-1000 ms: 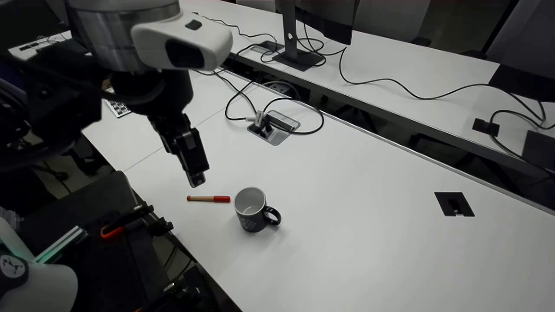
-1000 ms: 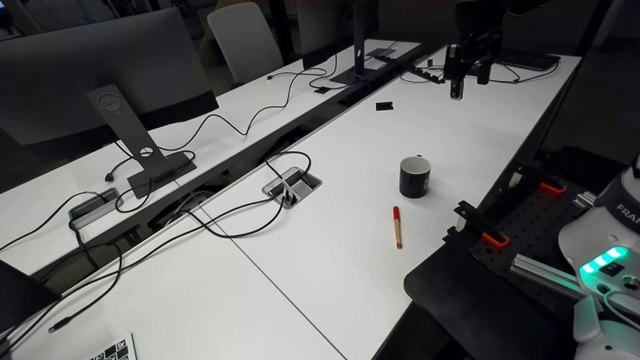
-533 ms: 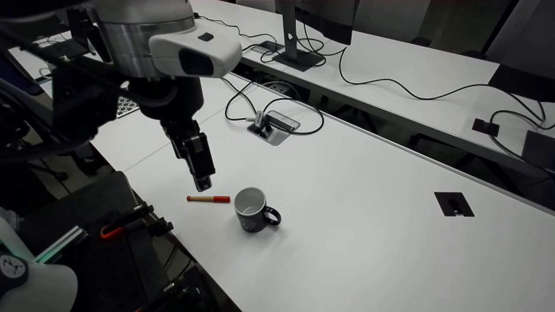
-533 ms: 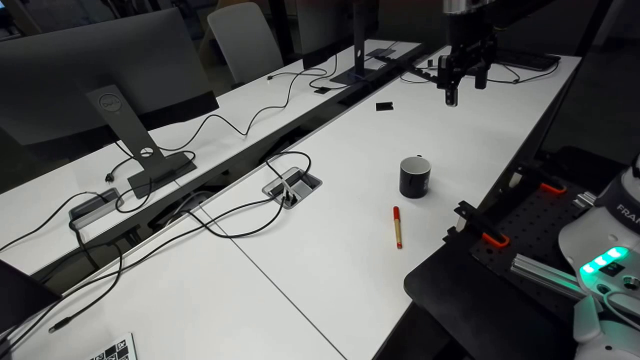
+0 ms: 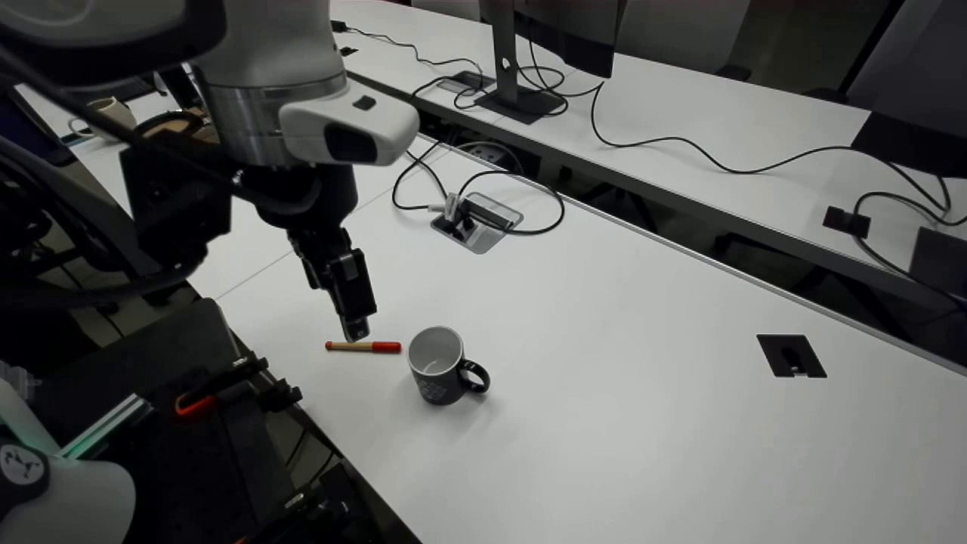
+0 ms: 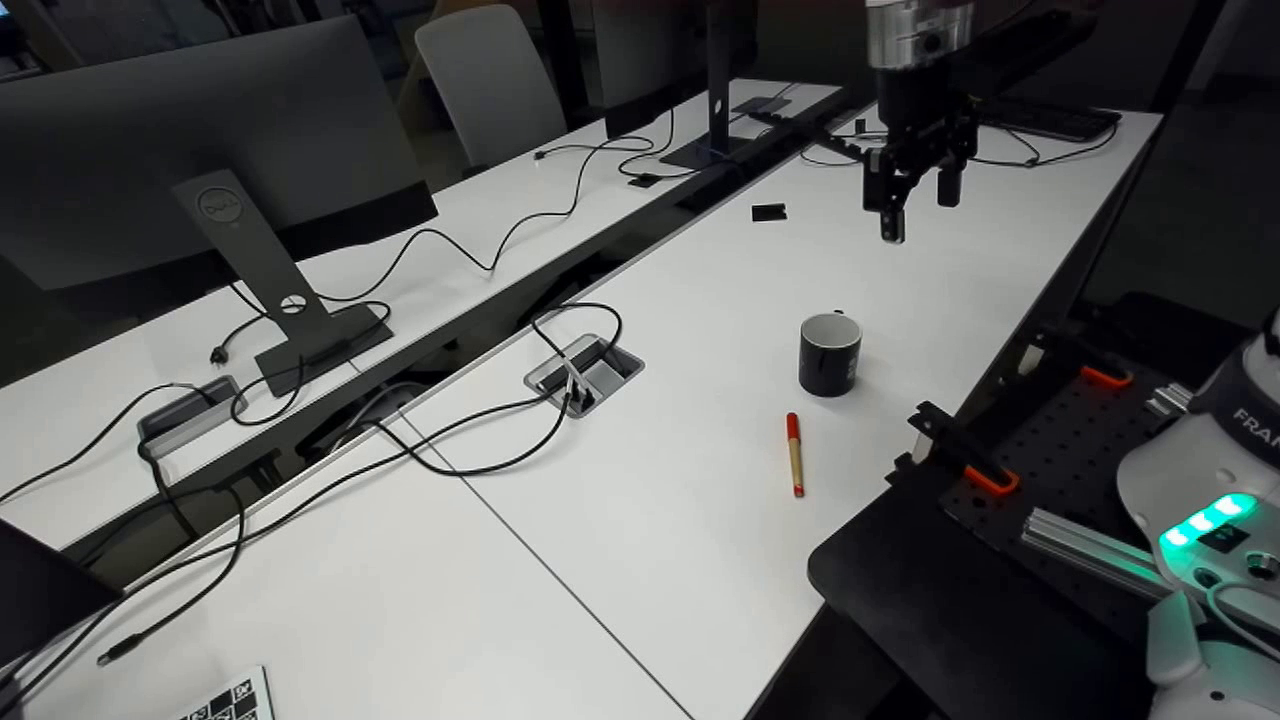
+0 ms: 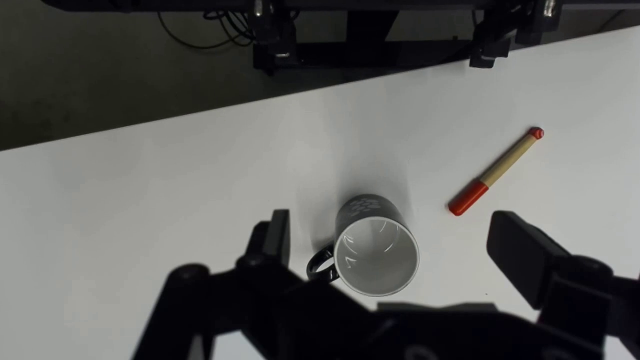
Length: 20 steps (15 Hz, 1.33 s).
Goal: Move the cup to the left
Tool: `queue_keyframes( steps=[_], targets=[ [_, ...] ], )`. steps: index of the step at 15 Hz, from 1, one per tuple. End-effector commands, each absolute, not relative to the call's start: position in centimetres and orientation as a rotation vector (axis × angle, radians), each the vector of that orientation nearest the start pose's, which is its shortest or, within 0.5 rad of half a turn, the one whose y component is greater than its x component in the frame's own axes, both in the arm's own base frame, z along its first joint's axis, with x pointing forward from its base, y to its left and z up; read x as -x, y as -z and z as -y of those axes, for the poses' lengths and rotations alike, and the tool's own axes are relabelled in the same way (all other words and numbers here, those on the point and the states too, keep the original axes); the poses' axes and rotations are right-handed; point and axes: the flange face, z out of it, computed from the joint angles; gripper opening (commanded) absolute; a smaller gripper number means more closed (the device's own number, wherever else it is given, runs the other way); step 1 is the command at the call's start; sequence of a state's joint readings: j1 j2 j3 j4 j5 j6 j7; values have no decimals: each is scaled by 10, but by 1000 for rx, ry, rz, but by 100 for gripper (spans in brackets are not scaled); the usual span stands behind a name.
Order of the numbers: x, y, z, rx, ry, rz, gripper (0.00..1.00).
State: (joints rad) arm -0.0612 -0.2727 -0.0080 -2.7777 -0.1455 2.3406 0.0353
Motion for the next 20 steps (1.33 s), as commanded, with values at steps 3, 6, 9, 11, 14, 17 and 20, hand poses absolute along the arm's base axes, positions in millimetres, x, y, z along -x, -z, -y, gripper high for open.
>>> queue_keyframes(
  steps=[3,6,9,11,14,17,20],
  targets=[
    [-370,-231,10,3248,-348,-63,100],
    [-374,-207,15,3257,-402,-231,100],
    [-383,-191,20,3281,-430,-385,100],
    [-392,-188,24,3295,-415,-427,100],
    [-403,-199,25,3298,-390,-421,100],
    [-399,-198,26,3283,-388,-416,100],
    [-401,-198,24,3258,-341,-408,100]
  ],
)
